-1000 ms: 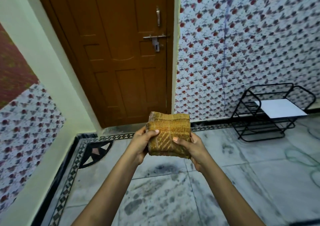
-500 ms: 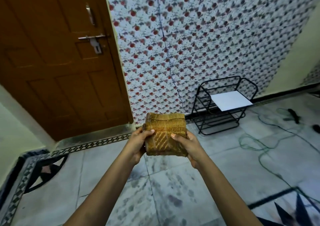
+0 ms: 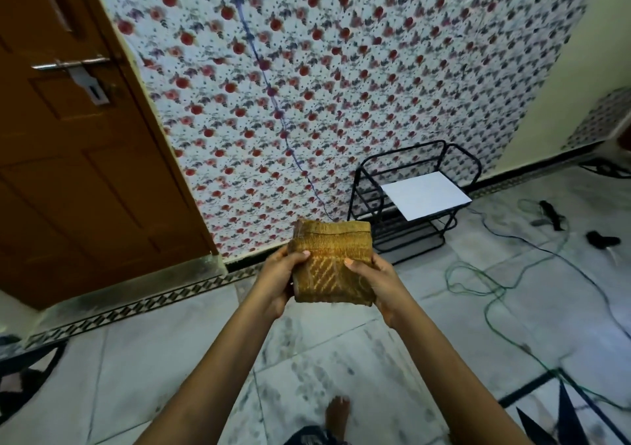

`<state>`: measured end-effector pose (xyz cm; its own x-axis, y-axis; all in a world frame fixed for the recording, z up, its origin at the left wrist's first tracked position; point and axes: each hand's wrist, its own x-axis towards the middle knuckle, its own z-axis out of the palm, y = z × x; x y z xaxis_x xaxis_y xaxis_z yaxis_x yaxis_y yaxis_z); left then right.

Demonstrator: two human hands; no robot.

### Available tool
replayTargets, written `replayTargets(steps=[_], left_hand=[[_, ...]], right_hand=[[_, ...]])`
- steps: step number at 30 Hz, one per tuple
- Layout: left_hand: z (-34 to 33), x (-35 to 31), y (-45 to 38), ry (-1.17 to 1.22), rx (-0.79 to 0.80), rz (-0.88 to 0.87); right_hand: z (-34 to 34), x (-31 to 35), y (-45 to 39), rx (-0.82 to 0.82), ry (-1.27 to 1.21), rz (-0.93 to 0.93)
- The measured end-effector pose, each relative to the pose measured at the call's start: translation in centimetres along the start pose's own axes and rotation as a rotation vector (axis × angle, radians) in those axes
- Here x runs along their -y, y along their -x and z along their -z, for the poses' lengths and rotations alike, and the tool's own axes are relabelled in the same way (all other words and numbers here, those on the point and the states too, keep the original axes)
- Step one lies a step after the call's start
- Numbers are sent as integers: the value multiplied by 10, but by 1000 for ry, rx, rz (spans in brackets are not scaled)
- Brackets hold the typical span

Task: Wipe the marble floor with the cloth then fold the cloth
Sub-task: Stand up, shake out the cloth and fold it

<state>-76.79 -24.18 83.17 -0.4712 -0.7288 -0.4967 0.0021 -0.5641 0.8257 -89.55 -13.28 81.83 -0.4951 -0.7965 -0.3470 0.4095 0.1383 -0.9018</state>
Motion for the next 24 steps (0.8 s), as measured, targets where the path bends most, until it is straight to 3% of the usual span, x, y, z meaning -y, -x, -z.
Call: replayTargets(steps=[9,15,24], left_hand=[[-131,-37,-120,-55,51,54],[-242,-35,-197,-73,100,114],[-395,-18,-299,-49,3,174]], right_hand=[[95,79,-113,-99,-18,-32],[192,115,-184,-173,-69,-40],[348,179,-305,-92,69,-152]])
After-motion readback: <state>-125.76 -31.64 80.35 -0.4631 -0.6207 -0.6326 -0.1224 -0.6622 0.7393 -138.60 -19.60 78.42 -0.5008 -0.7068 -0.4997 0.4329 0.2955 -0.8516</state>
